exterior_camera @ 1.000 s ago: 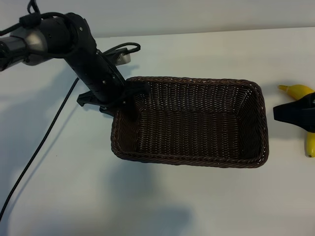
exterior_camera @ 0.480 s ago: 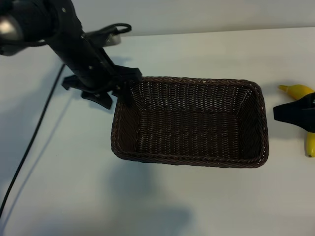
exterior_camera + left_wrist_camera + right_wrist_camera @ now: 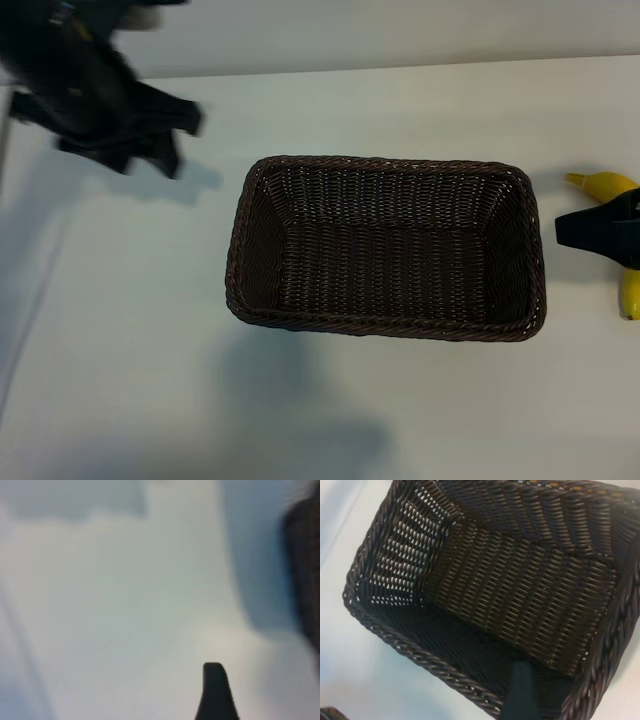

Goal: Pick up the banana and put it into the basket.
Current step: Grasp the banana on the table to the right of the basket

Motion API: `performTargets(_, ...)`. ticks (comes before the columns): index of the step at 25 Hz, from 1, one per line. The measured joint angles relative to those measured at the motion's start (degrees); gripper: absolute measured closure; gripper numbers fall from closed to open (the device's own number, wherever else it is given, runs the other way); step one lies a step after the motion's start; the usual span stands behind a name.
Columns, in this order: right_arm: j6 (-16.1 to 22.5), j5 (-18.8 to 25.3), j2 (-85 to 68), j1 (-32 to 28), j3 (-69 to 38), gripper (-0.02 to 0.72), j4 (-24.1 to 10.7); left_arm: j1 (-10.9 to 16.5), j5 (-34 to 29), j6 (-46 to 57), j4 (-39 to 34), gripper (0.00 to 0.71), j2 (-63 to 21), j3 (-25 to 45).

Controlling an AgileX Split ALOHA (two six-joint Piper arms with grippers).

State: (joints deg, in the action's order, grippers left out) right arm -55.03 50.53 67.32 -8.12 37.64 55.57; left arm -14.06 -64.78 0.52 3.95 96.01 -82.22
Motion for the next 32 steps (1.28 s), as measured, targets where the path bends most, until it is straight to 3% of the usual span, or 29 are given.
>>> performTargets(5,0.0,0.0,0.0,0.0,0.0,0.119,0.0,4.5,-2.5,0.2,-9.1,0.185,-4.2,0.0)
performTargets(11,0.0,0.0,0.0,0.0,0.0,0.119,0.0,14.1,-2.5,0.1,-11.2,0.185,-5.8,0.0)
performTargets(14,0.0,0.0,0.0,0.0,0.0,0.119,0.0,16.9,-2.5,0.1,-11.4,0.185,-6.6,0.0)
performTargets(22,0.1,0.0,0.0,0.0,0.0,0.119,0.0,17.1,-2.5,0.1,-8.1,0.205,-10.9,0.0)
performTargets(32,0.1,0.5,0.0,0.0,0.0,0.119,0.0,17.1,-2.6,-1.5,-3.6,0.208,-24.7,2.0)
